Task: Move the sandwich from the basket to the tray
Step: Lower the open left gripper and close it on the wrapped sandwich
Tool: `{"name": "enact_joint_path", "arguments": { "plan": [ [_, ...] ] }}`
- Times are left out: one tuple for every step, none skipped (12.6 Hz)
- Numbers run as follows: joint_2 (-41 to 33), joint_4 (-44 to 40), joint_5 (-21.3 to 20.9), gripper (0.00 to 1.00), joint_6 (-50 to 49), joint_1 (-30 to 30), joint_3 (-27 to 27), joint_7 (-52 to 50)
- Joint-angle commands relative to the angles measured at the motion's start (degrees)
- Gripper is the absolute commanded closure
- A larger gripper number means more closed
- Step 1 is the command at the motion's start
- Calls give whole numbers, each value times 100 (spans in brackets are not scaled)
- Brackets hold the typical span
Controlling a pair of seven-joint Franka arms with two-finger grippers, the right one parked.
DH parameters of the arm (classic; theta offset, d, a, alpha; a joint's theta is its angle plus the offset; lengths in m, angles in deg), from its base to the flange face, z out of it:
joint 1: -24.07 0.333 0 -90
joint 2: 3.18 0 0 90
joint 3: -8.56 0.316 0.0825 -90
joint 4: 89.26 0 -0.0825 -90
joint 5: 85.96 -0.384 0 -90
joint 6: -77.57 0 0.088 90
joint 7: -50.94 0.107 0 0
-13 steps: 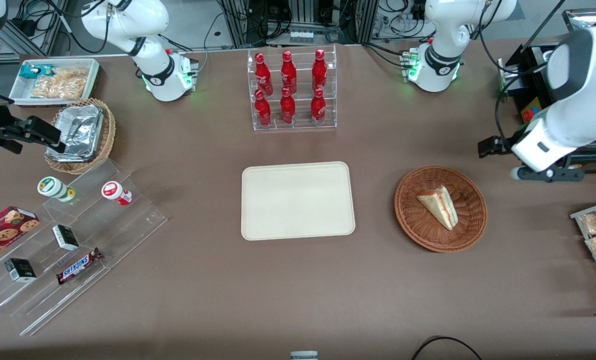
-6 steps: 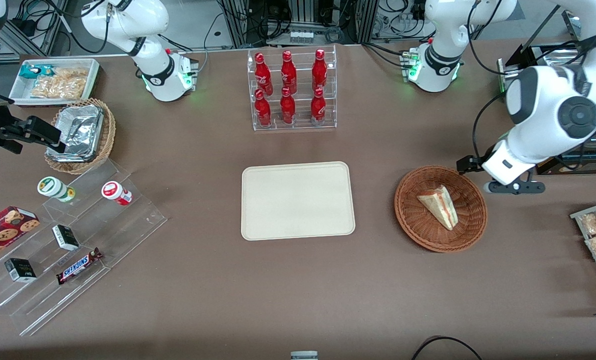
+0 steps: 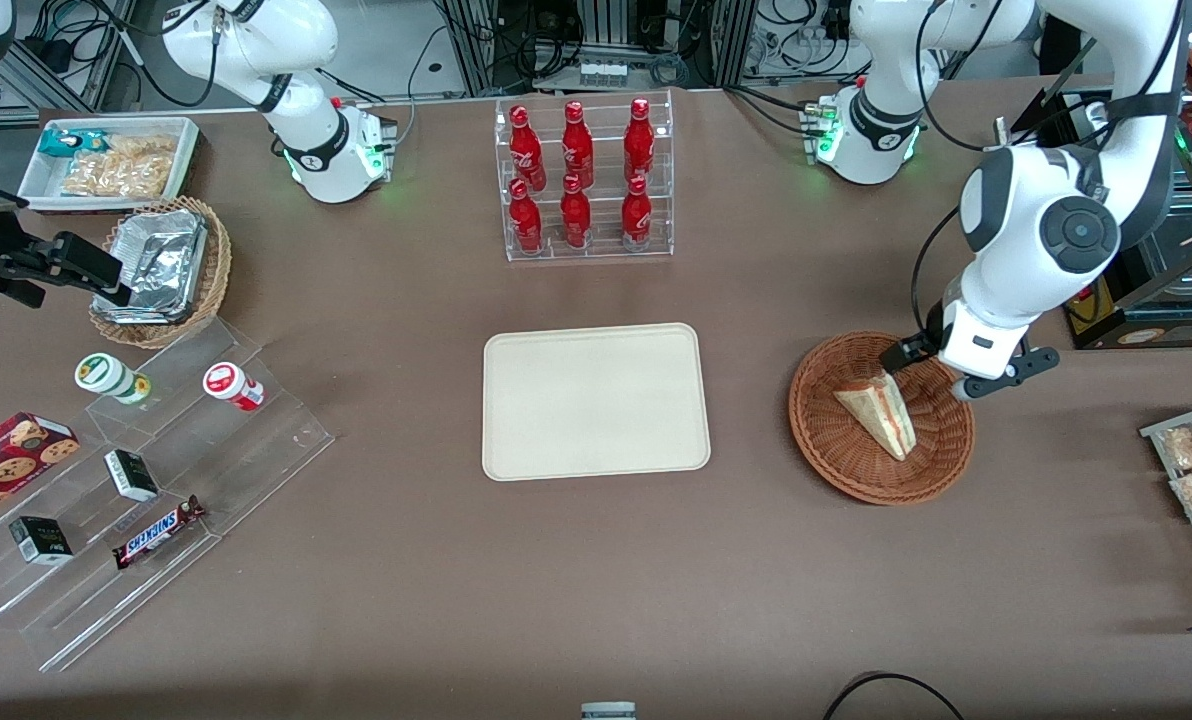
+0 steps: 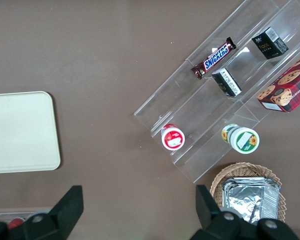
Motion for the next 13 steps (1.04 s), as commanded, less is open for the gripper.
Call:
{"name": "enact_joint_path", "arguments": {
  "plan": [
    [235,28,-37,0,416,-147,41,-1352],
    [341,37,-37,0,582,-174,41,-1635],
    [411,46,-37,0,645,-166,41,-1690],
    [490,37,6,0,715,-166,41,-1821],
    [630,46,7,0,925,-166,41,-2084],
    [788,46,7,0,1118,-174,41,-2234],
    [894,46,-2,0,1190,-166,41,-2236],
    [965,46,-2,0,1251,-166,41,-2236],
    [1027,46,-2,0,1296,-166,41,-2236],
    [1114,37,-2,0,1331,-157,41,-2244],
    [1228,37,-2,0,1418,-157,41,-2253],
    [1308,37,-2,0,1463,-148,41,-2262],
    [1352,37,7,4,1463,-157,41,-2271]
  ]
}}
